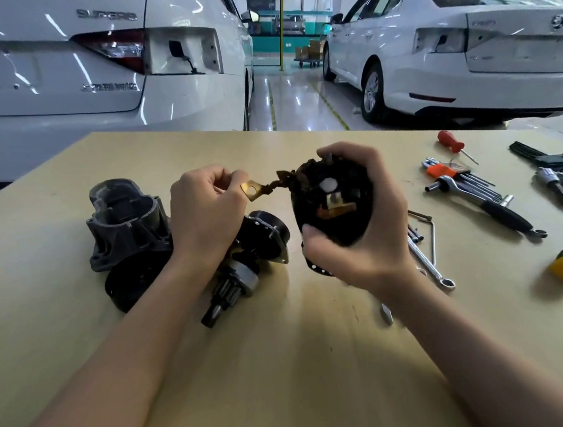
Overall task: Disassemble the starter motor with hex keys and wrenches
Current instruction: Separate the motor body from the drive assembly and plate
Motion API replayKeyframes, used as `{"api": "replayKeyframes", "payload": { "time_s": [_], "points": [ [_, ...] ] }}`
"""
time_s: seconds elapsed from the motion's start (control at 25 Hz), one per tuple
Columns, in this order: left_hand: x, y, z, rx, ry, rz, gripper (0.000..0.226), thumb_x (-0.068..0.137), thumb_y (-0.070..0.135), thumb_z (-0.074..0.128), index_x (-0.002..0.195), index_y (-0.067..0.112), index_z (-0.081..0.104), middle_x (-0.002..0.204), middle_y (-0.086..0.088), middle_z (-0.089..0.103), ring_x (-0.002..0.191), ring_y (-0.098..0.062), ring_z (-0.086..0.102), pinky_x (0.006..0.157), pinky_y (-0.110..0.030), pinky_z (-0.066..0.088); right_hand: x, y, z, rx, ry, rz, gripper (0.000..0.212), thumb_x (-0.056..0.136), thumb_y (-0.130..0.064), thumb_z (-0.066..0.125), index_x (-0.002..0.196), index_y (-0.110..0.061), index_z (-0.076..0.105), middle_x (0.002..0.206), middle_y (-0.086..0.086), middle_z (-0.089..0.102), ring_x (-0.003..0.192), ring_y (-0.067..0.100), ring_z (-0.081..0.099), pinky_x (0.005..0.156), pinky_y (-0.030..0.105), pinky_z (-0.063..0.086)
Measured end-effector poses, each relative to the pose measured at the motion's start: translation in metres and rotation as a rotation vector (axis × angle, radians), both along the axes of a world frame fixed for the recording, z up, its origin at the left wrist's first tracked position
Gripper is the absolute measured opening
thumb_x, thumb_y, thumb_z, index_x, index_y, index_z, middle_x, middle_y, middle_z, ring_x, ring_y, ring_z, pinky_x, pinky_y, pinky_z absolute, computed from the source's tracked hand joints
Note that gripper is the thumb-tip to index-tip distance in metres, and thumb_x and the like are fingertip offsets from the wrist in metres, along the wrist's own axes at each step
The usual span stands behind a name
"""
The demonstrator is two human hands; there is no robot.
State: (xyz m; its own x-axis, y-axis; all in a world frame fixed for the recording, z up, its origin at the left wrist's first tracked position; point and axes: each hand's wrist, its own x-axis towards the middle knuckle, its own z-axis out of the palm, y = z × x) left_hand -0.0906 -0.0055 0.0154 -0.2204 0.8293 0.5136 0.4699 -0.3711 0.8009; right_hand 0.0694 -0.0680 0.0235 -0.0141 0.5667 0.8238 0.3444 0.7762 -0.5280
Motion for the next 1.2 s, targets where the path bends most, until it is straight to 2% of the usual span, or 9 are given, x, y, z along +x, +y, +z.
{"api": "replayKeyframes", "payload": {
  "time_s": [0.12, 0.24, 0.4, 0.56, 0.72, 0.92, 1.04, 1.12, 1.2],
  "points": [
    [0.0, -0.001, -0.001, 0.037, -0.009, -0.013, 0.034, 0.085, 0.02, 0.056, 0.051, 0.014, 0.051, 0.038, 0.012, 0.045, 0.042, -0.005, 0.039, 0.046, -0.021, 0.031, 0.0, -0.002, -0.002, 0.104, -0.151, -0.018, 0.067, 0.058, -0.013, 0.07, 0.119, -0.004, 0.044, 0.101, -0.014, 0.053, 0.083, 0.006, 0.059, 0.078, 0.018, 0.046],
    [0.001, -0.004, 0.007, 0.179, -0.139, -0.031, 0.027, 0.089, 0.019, 0.047, 0.072, 0.001, 0.058, 0.064, -0.004, 0.061, 0.061, -0.014, 0.053, 0.061, -0.034, 0.044, -0.001, 0.001, -0.006, 0.141, -0.2, -0.036, 0.07, 0.061, -0.018, 0.073, 0.123, -0.009, 0.041, 0.102, -0.02, 0.05, 0.084, 0.006, 0.058, 0.078, 0.017, 0.045],
    [0.002, -0.01, 0.016, 0.43, -0.195, -0.102, 0.019, 0.091, 0.011, 0.037, 0.087, 0.007, 0.055, 0.08, -0.005, 0.061, 0.079, -0.021, 0.06, 0.075, -0.038, 0.049, -0.005, -0.001, -0.003, -0.204, 0.138, 0.185, 0.045, 0.077, -0.019, 0.067, 0.115, -0.024, 0.043, 0.082, -0.016, 0.06, 0.067, 0.011, 0.064, 0.061, 0.031, 0.054],
    [0.006, -0.011, 0.015, 0.319, -0.24, -0.112, 0.021, 0.093, 0.012, 0.035, 0.088, 0.007, 0.055, 0.082, -0.002, 0.062, 0.08, -0.021, 0.061, 0.076, -0.029, 0.05, -0.003, 0.008, 0.002, -0.492, 0.506, 0.248, 0.025, 0.083, -0.025, 0.066, 0.101, -0.021, 0.049, 0.071, -0.013, 0.064, 0.061, 0.008, 0.064, 0.052, 0.028, 0.053],
    [0.007, -0.011, 0.014, 0.23, -0.274, -0.123, 0.023, 0.092, 0.015, 0.035, 0.088, 0.005, 0.055, 0.081, -0.002, 0.062, 0.08, -0.026, 0.061, 0.077, -0.034, 0.049, 0.008, 0.017, 0.003, -0.895, 0.882, 0.327, 0.066, 0.066, -0.044, 0.068, 0.121, -0.009, 0.056, 0.088, 0.01, 0.064, 0.077, 0.028, 0.063, 0.065, 0.041, 0.056],
    [0.007, -0.014, 0.013, 0.311, -0.192, -0.108, 0.022, 0.092, 0.012, 0.037, 0.087, 0.004, 0.057, 0.081, -0.003, 0.062, 0.08, -0.02, 0.06, 0.079, -0.043, 0.05, 0.019, 0.019, 0.004, -0.944, 1.117, 0.448, 0.038, 0.075, -0.042, 0.064, 0.092, -0.008, 0.065, 0.079, 0.008, 0.064, 0.072, 0.026, 0.063, 0.071, 0.036, 0.056],
    [0.009, -0.016, 0.01, 0.375, -0.119, -0.141, 0.022, 0.091, 0.012, 0.04, 0.087, -0.001, 0.057, 0.082, -0.012, 0.063, 0.081, -0.026, 0.059, 0.078, -0.046, 0.049, 0.021, 0.019, 0.005, -1.011, 1.135, 0.415, 0.039, 0.076, -0.046, 0.061, 0.092, -0.01, 0.063, 0.081, 0.007, 0.062, 0.073, 0.025, 0.061, 0.066, 0.033, 0.055],
    [0.007, -0.015, 0.011, 0.366, -0.082, -0.151, 0.02, 0.089, 0.013, 0.042, 0.087, 0.0, 0.057, 0.083, -0.012, 0.062, 0.082, -0.025, 0.059, 0.079, -0.039, 0.05, 0.023, 0.019, 0.006, -1.017, 1.128, 0.392, 0.04, 0.076, -0.047, 0.06, 0.094, -0.011, 0.062, 0.082, 0.007, 0.062, 0.074, 0.025, 0.061, 0.068, 0.033, 0.054],
    [-0.003, -0.011, 0.018, 0.271, -0.054, -0.113, 0.017, 0.085, 0.017, 0.047, 0.088, 0.005, 0.058, 0.085, -0.006, 0.061, 0.081, -0.018, 0.058, 0.075, -0.021, 0.047, 0.025, 0.019, 0.008, -0.957, 1.084, 0.34, 0.041, 0.074, -0.045, 0.063, 0.097, -0.011, 0.063, 0.082, 0.006, 0.062, 0.071, 0.025, 0.061, 0.073, 0.038, 0.055]
  ]
}}
